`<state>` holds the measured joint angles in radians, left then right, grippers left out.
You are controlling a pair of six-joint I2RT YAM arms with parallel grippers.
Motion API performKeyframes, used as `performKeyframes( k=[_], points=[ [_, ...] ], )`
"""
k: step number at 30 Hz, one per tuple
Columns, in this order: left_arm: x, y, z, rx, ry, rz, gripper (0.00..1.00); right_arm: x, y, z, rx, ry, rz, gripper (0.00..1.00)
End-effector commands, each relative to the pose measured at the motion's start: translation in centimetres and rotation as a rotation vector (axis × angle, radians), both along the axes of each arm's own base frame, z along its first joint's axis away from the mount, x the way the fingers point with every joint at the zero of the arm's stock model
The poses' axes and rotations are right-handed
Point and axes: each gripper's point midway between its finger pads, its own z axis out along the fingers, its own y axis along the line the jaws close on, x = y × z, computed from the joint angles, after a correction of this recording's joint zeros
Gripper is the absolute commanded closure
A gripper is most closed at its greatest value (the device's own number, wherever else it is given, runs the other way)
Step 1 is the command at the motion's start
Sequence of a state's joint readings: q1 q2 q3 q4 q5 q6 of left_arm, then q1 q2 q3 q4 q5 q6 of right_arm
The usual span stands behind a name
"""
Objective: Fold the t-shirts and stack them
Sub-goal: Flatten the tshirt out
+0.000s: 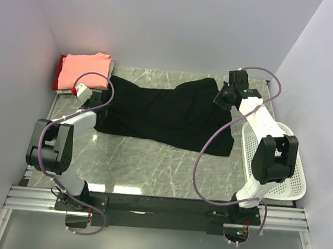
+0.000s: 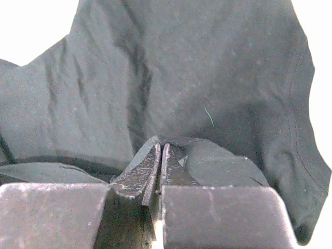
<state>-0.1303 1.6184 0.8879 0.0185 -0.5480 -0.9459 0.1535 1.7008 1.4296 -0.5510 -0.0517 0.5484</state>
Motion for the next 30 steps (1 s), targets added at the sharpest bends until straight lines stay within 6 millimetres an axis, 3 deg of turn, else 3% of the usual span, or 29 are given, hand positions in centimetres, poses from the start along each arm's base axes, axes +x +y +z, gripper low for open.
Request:
performKeyframes(
  k=[1, 12, 20, 23, 24, 27, 29, 30],
  points=[
    [1.5, 1.0, 2.1, 0.010, -0.069, 0.031, 0.99, 1.9, -0.3, 2.5, -0.001, -0.072, 0.001, 1.00],
    [3.5, 0.0, 0.8, -0.017, -0.047, -0.056, 0.99, 3.7, -1.2, 1.7, 0.002, -0.062, -0.023, 1.00],
    [3.8, -0.5, 0.5, -0.019, -0.032, -0.087, 0.99, 3.7, -1.1, 0.3, 0.002, -0.031, -0.015, 1.00],
    [3.0, -0.5, 1.6, -0.025, -0.060, -0.088, 0.99, 2.5, -1.4, 1.5, 0.002, -0.059, -0.022, 1.00],
    [2.7, -0.4, 2.9, -0.025, -0.086, -0.083, 0.99, 1.7, -1.5, 2.6, 0.003, -0.082, -0.026, 1.00],
    [0.8, 0.1, 3.6, -0.009, -0.086, -0.078, 0.99, -0.5, -1.7, 5.3, 0.019, -0.144, -0.033, 1.00],
    [-0.9, 0.4, 5.1, 0.001, -0.111, -0.076, 0.99, -2.0, -2.1, 6.7, 0.021, -0.178, -0.045, 1.00],
    [-1.7, 0.6, 7.0, 0.003, -0.159, -0.074, 0.99, -3.5, -2.3, 8.4, 0.025, -0.221, -0.048, 1.00]
  ],
)
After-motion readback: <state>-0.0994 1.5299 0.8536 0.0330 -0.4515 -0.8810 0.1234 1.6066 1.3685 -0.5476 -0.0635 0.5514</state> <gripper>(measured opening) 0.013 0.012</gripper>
